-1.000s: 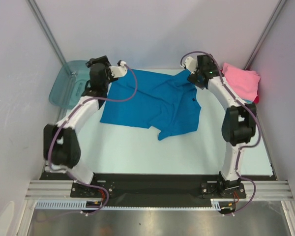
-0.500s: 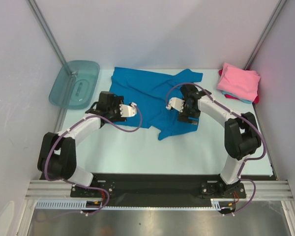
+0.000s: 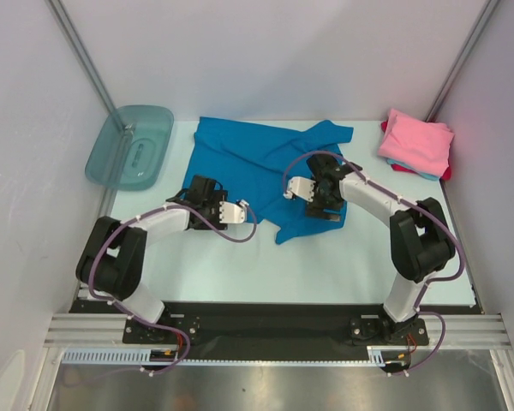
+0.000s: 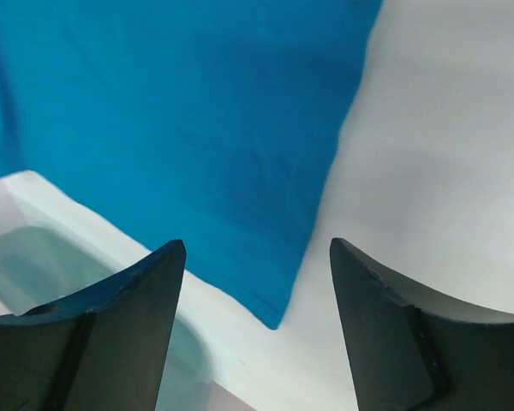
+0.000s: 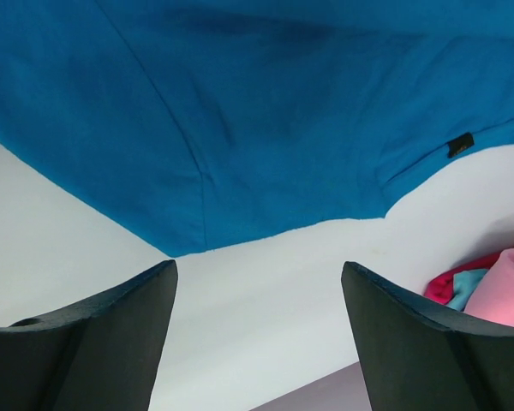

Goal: Fold and stack the t-shirts
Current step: Move the tshirt to the center of the board

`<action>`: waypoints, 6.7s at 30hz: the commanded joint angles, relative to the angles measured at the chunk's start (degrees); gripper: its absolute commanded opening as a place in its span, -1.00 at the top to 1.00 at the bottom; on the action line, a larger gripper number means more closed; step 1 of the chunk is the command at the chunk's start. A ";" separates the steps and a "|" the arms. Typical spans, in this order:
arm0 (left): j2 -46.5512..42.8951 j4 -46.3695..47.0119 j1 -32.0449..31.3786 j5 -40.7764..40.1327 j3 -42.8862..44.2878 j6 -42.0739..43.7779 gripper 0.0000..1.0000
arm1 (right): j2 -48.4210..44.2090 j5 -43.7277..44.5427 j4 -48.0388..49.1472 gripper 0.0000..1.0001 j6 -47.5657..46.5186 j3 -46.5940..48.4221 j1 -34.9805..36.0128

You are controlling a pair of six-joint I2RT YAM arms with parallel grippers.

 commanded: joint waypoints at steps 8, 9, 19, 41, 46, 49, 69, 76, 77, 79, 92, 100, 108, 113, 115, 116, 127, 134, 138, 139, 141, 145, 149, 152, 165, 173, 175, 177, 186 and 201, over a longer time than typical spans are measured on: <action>1.52 -2.07 7.14 -0.87 -1.16 7.72 -0.48 | 1.05 2.01 1.28 -0.67 -0.05 3.48 0.72; 1.61 -2.25 7.67 -0.70 -1.33 8.34 -0.48 | 1.14 2.27 1.28 -0.67 -0.05 3.48 0.72; 5.38 -0.85 13.73 1.58 -1.43 14.41 -0.33 | 1.32 2.98 1.28 -0.66 0.39 3.83 0.72; 10.40 -13.93 16.90 8.45 7.71 18.37 0.99 | 2.28 6.93 1.80 -0.65 -1.19 6.73 -1.39; 8.73 -17.80 17.43 7.74 11.75 12.32 0.99 | 2.02 4.74 -1.17 -0.65 -0.14 7.17 -1.48; 6.45 -20.18 18.22 8.97 14.83 9.50 0.99 | 1.41 1.23 -4.95 -0.65 -0.31 5.78 -1.56; 7.67 -21.94 19.89 4.67 23.18 4.92 0.99 | -3.08 -9.50 -9.54 -0.55 -3.83 -2.66 4.06; 7.41 -21.76 19.62 4.23 24.33 4.13 0.99 | -1.50 -6.71 -3.21 -0.43 -3.39 -6.44 4.33; 7.41 -21.85 19.62 4.14 24.33 4.22 1.00 | -1.15 -6.25 -2.60 -0.38 -3.39 -6.62 4.33; 7.23 -21.76 19.62 4.14 24.15 3.69 0.99 | -0.71 -5.03 -0.32 -0.36 -3.30 -7.06 4.33; 5.13 -20.97 19.01 3.87 22.57 1.23 0.99 | 2.98 -3.00 6.64 -0.03 -2.69 -7.77 3.98; 4.86 -20.09 18.83 3.17 22.57 -0.35 0.99 | 5.09 -3.09 7.52 0.29 -1.72 -7.77 3.97; 4.07 -19.21 17.34 3.08 20.64 -0.97 0.99 | 5.36 2.17 10.94 1.00 -1.10 -2.06 3.27; 4.42 -18.86 16.46 3.08 19.76 -1.49 0.99 | 5.10 3.68 11.03 1.00 -3.03 4.35 2.48; 4.60 -18.60 16.20 3.17 19.49 -1.67 0.99 | 5.27 4.38 12.08 1.00 -3.48 6.64 2.13; 4.51 -18.42 16.11 3.26 19.41 -1.76 0.99 | 5.62 4.39 12.26 1.00 -4.26 7.34 2.04; 4.95 -18.16 15.41 3.08 19.85 -1.76 0.99 | 18.26 8.33 16.30 0.10 -5.06 10.43 1.25; 4.42 -18.33 14.70 2.56 19.93 -1.67 0.99 | 17.94 15.02 27.02 -0.21 -2.95 8.94 0.37; 4.77 -18.25 14.44 2.03 19.85 -1.50 0.99 | 12.75 12.83 23.88 -0.16 -3.39 6.40 -0.42; 4.86 -18.25 14.35 2.12 19.85 -1.50 0.99 | 11.70 12.48 22.73 -0.16 -3.74 5.51 -0.33; 4.95 -18.25 14.35 2.12 19.93 -1.41 0.99 | 8.02 10.63 21.67 -0.14 -4.09 2.45 -0.33; 5.21 -18.25 14.26 2.03 20.11 -1.67 0.99 | 2.82 7.20 18.68 -0.10 -4.09 -2.73 -0.16; 5.56 -18.16 14.26 1.94 20.28 -1.85 0.99 | -1.22 3.26 17.80 -0.06 -4.27 -6.97 -0.16; 6.18 -18.16 14.17 1.85 20.72 -2.02 0.99 | -4.48 -0.34 18.68 -0.07 -4.18 -9.69 -0.07; 5.83 -17.28 14.09 2.03 20.82 -1.94 0.99 | -5.72 -7.04 26.83 0.13 -2.78 -19.01 3.97; 5.48 -16.84 13.74 2.03 21.16 -2.37 1.00 | 1.31 -2.38 39.68 0.27 -4.44 -18.32 5.91; 5.48 -16.75 13.56 1.77 21.25 -2.37 1.00 | 3.24 -1.77 41.34 0.30 -5.76 -17.96 5.91; 5.48 -16.67 13.65 1.59 21.34 -2.55 0.99 | 3.95 -1.68 42.14 0.35 -6.55 -17.70 5.91; 5.56 -16.23 13.65 0.97 21.25 -1.94 1.00 | 4.31 -1.42 41.97 0.89 -7.08 -17.43 5.12; 7.50 -16.23 13.56 1.15 23.80 -1.67 0.99 | 2.72 -0.10 39.33 0.81 -8.49 -19.28 1.34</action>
